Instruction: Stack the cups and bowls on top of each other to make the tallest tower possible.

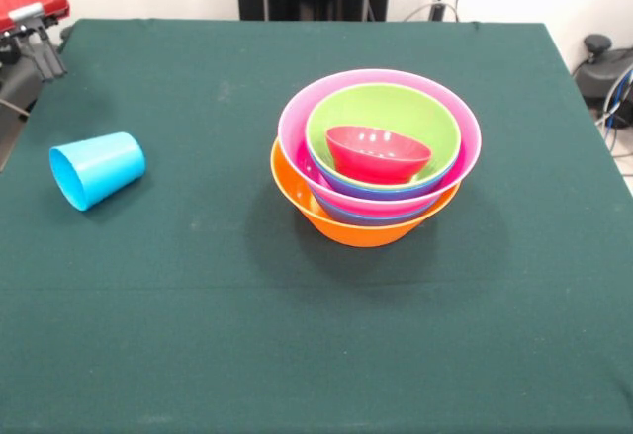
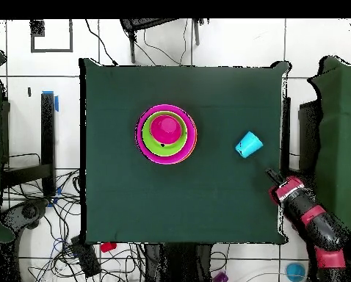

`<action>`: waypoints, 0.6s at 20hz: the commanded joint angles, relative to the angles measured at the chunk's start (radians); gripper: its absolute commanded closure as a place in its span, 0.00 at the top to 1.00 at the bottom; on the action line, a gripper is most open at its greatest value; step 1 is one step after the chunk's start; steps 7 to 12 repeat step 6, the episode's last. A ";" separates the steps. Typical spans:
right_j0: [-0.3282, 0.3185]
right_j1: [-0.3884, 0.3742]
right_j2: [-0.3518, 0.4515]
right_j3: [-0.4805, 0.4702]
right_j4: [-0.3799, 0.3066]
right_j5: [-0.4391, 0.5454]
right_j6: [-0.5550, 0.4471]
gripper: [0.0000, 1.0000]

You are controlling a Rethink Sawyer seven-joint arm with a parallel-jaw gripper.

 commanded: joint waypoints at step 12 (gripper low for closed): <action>-0.051 -0.037 -0.067 0.091 -0.064 0.224 -0.222 0.00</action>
